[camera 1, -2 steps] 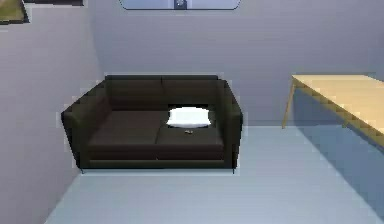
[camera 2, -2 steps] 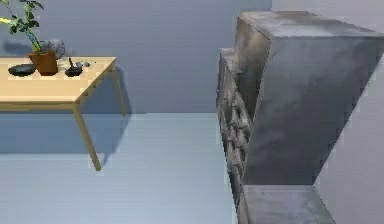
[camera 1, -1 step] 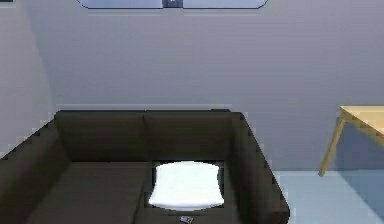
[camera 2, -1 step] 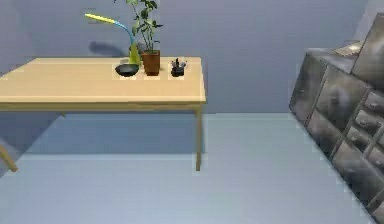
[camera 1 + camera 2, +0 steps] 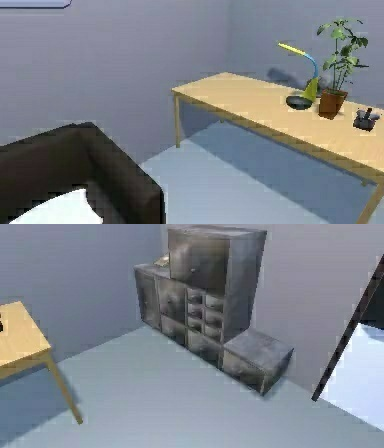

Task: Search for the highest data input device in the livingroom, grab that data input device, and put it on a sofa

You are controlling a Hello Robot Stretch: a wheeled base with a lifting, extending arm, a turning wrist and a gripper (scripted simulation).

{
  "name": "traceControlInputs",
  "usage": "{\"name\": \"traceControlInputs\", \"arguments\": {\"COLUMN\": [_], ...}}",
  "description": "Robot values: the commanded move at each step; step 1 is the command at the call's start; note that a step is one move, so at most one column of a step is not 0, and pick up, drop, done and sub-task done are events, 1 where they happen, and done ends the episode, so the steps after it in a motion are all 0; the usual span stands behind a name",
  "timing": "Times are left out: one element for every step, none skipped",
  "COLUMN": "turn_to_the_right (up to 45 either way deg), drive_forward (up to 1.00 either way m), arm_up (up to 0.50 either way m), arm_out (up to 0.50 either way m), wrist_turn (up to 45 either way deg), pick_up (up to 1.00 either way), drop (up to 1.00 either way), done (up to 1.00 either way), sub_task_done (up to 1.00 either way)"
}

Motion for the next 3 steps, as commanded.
{"name": "traceControlInputs", "arguments": {"turn_to_the_right": [45.0,0.0,-45.0], "drive_forward": [0.0,0.85,0.0], "arm_up": [0.0,0.0,0.0], "arm_out": [0.0,0.0,0.0], "wrist_turn": [0.0,0.0,0.0], "pick_up": [0.0,0.0,0.0], "drop": [0.0,0.0,0.0], "done": [0.0,0.0,0.0], "sub_task_done": [0.0,0.0,0.0]}}
